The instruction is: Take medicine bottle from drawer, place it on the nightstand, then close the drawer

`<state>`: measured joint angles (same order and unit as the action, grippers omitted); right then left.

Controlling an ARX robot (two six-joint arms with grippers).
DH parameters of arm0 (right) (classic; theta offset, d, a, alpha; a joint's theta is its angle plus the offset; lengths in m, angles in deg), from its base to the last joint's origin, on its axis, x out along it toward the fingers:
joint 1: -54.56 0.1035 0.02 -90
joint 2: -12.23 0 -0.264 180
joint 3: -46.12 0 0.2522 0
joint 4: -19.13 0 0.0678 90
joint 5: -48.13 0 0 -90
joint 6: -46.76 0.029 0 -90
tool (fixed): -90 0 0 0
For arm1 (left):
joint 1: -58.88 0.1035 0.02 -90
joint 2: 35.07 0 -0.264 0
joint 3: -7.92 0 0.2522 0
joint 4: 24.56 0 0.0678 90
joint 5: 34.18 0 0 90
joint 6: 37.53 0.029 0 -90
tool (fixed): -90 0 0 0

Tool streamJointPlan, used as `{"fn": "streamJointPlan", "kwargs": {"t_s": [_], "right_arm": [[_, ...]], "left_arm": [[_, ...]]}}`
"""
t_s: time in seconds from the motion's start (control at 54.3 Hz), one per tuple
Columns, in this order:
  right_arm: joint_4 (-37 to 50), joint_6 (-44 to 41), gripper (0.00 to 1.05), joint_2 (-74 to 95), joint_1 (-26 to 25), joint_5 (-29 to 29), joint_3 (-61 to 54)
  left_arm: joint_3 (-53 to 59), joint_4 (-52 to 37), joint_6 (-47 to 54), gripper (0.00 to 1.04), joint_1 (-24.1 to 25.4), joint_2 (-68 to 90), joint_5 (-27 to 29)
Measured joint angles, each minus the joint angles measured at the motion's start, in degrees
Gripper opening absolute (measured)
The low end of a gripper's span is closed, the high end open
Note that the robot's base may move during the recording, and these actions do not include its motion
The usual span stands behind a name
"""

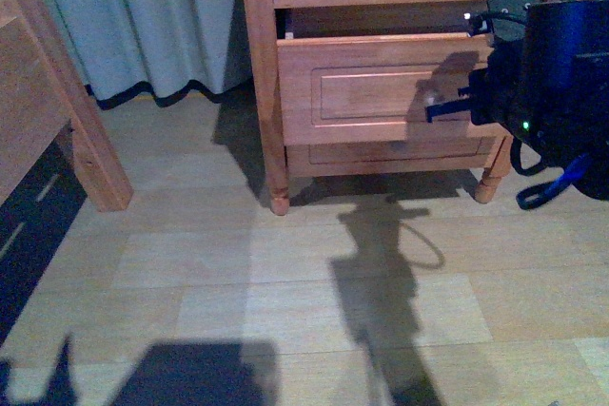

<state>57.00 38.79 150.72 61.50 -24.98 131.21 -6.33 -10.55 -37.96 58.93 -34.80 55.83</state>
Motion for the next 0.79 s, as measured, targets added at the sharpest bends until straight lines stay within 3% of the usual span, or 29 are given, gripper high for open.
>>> {"fn": "streamJointPlan", "kwargs": {"t_s": [0.276, 0.791], "right_arm": [[-5.7, -2.4, 0.03, 7.1, -0.1, -3.7, 14.1], [-14.5, -6.4, 0.03, 13.4, -0.5, -9.9, 29.2]], "left_arm": [[0.0, 0.0, 0.0, 0.98, 0.0, 0.0, 0.0], [0.0, 0.0, 0.0, 0.98, 0.0, 0.0, 0.0]]}}
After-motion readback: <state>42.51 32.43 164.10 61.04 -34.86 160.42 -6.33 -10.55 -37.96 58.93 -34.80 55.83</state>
